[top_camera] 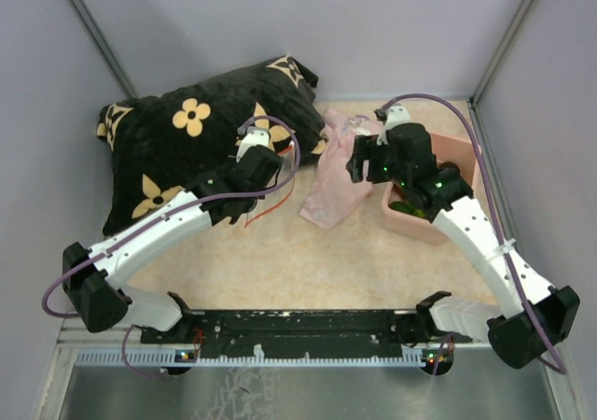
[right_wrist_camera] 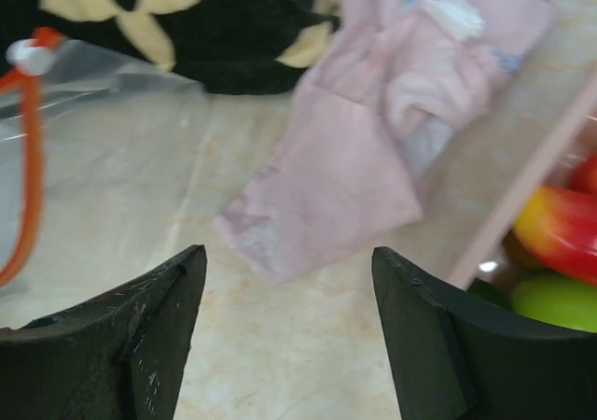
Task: Place the food in the zip-top bag and seal the zipper
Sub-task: Pick up the fake fruit from the bin.
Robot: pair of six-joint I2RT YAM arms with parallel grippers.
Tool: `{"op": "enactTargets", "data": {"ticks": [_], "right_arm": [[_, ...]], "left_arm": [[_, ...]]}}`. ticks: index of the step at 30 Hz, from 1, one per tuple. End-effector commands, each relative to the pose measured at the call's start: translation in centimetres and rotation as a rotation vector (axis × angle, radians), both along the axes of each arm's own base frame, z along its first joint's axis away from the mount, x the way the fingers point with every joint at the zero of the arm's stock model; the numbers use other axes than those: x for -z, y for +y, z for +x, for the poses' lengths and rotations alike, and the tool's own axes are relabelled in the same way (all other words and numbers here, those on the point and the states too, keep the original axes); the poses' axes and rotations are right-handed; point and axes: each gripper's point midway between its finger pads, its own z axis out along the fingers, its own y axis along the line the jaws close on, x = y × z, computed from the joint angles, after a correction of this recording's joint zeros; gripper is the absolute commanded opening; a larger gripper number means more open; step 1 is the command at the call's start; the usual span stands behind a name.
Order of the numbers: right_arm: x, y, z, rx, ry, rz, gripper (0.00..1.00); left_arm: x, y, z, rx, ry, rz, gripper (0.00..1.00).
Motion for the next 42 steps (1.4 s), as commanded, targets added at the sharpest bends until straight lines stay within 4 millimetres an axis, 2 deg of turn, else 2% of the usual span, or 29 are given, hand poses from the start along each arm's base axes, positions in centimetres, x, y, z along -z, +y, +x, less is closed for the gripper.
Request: {"op": "enactTargets", "data": {"ticks": [1, 7, 10, 14, 18, 22, 27, 35, 42], "right_arm": [[-0.9, -6.3, 1.0, 0.219, -0.020, -0.124, 0.72], [1.1, -15.4, 1.8, 0.582, 0.025, -0.246, 0.72], [2.0, -18.3, 1.8, 0.710, 0.019, -0.289, 0.72], [4.0, -21.0, 2.1, 0.812, 0.048, -0.331, 0.71], [6.6, -22.7, 2.9, 0.852, 0.101, -0.344, 0.71], [8.2, -24.3, 3.3, 0.892, 0.127, -0.367, 0.70], [9.7, -25.1, 4.3, 0.901, 0.153, -0.411, 0.69], [12.0, -26.5, 4.4, 0.904, 0.255, -0.531, 0.63], [14.4, -26.7, 4.9, 0.846, 0.312, -0.479, 0.67]], "left_arm": [[-1.6, 0.5, 0.3, -0.013, -0.031, -0.007, 0.00], [-1.4, 0.2, 0.3, 0.004, -0.016, -0.013, 0.00], [-1.3, 0.1, 0.3, 0.008, -0.012, -0.011, 0.00], [-1.3, 0.1, 0.3, 0.009, -0.011, -0.012, 0.00], [-1.3, 0.1, 0.3, 0.010, -0.011, -0.008, 0.00], [-1.2, 0.2, 0.4, 0.006, -0.010, -0.007, 0.00], [-0.9, 0.0, 0.5, 0.012, -0.001, -0.004, 0.00], [-0.7, -0.1, 0.5, 0.015, 0.006, -0.003, 0.00], [-0.4, -0.4, 0.5, 0.029, 0.021, -0.001, 0.00]]}}
